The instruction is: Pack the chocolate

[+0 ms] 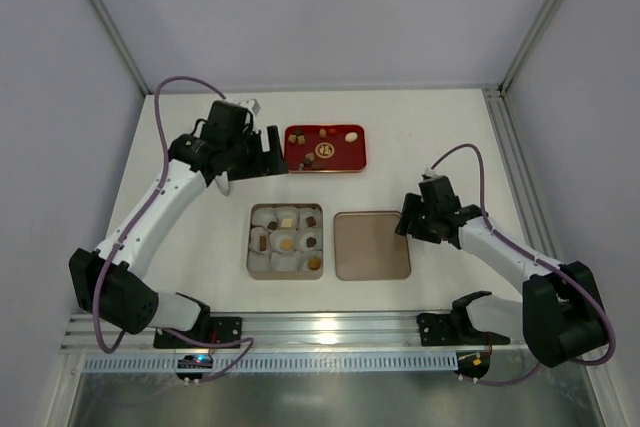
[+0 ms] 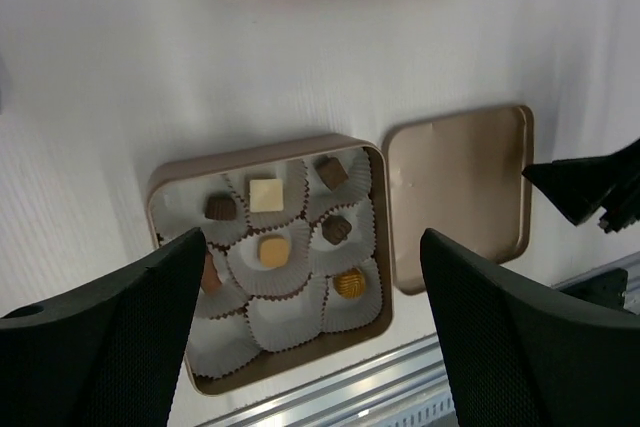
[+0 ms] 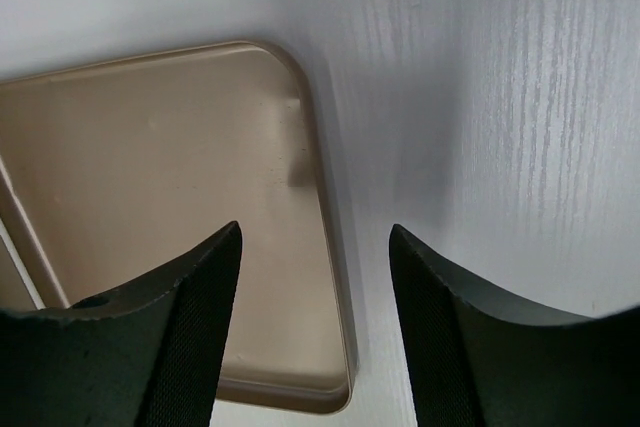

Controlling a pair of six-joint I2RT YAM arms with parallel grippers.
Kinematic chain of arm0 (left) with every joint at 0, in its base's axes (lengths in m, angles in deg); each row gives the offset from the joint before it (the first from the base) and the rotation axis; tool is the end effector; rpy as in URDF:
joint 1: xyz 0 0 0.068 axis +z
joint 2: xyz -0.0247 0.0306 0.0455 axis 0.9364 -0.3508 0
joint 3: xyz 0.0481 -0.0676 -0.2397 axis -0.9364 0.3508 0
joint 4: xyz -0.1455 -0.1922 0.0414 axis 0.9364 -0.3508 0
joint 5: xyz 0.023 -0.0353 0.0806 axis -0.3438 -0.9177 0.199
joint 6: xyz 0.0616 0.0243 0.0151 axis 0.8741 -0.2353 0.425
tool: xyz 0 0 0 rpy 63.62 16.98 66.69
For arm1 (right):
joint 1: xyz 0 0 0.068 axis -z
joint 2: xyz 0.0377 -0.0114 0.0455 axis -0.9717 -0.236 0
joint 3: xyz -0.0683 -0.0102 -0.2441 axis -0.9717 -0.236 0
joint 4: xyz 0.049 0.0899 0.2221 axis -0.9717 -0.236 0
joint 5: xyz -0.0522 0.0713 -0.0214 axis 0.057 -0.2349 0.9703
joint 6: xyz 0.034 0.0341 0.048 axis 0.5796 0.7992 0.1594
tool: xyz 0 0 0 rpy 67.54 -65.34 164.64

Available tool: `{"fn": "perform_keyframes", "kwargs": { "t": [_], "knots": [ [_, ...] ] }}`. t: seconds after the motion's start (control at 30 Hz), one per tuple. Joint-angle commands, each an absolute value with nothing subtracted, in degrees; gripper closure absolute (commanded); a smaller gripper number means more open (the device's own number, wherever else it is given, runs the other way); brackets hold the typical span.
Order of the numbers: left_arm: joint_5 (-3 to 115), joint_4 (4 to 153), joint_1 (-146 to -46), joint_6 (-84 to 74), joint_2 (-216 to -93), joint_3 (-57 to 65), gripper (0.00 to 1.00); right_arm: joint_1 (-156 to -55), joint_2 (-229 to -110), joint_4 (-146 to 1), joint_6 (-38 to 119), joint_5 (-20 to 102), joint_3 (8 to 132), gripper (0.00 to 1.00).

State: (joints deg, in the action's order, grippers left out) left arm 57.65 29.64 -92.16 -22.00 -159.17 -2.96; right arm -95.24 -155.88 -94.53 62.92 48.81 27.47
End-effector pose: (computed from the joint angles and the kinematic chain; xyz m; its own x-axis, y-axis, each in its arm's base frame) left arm 0.2669 -0.1185 0.3141 -0.8194 -0.1648 -0.5490 0.0776 0.9171 -0.3911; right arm 0.2055 0.0704 0.1524 -0.8495 0.2269 -0.4762 0.1064 0.9580 0.2665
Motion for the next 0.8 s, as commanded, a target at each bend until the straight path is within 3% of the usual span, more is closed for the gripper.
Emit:
{"fn": "perform_keyframes", "kwargs": {
  "t": [0.0,0.17,0.53,0.77],
  "knots": [
    [54.46,32.48,-96.0,-24.73,-155.86,-1.0,0.15,-94.98,-157.89,-91.32,64.62,50.95,26.43,0.38],
    [53.93,34.5,-101.36,-26.84,-155.06,1.2,0.16,-94.98,-159.65,-90.35,65.41,51.65,26.34,0.39],
    [54.55,38.89,-110.93,-30.26,-158.22,3.14,0.17,-94.98,-163.96,-89.29,65.5,51.83,27.39,0.6],
    [53.93,41.97,-115.34,-31.85,-162.52,3.4,0.18,-94.98,-168.09,-90.61,65.06,51.47,29.41,0.81]
  ]
}}
